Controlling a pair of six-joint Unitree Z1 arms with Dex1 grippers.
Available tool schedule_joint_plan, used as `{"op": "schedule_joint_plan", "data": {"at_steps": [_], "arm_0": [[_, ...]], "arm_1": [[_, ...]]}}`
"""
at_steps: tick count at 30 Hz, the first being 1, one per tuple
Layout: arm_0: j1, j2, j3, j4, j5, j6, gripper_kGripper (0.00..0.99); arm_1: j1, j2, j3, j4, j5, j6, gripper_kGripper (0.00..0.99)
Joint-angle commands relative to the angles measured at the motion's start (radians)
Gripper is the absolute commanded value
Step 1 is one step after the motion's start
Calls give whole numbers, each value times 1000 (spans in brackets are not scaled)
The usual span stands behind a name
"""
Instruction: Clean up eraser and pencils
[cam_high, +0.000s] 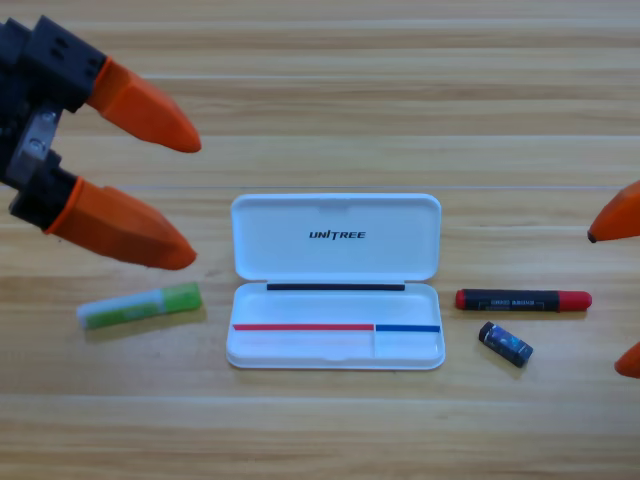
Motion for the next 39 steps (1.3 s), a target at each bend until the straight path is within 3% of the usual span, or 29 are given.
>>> {"op": "schedule_joint_plan", "data": {"at_steps": [1,10,14,17,21,24,27,34,39], "arm_0": [[-21,-6,17,-14,20,-10,989],[-15,-11,16,-14,33,-10,989],[-15,-36,-1,0,137,2,990],[-15,-42,-55,72,238,61,990],[8,-2,-164,193,402,157,990],[121,40,-217,241,436,263,990],[226,119,-231,270,452,364,989],[348,296,-171,273,504,519,989],[355,376,-132,231,510,536,989]], "arm_1": [[25,52,38,-31,-14,-2,973],[25,4,58,-31,-21,7,973],[25,-4,61,-31,-27,27,973],[25,-4,52,-28,-70,58,973],[25,9,40,-8,-215,90,974],[25,45,38,-5,-332,95,974],[23,130,32,-5,-393,96,974],[14,374,-45,-5,-406,112,971],[11,500,-92,-5,-432,112,969]]}}
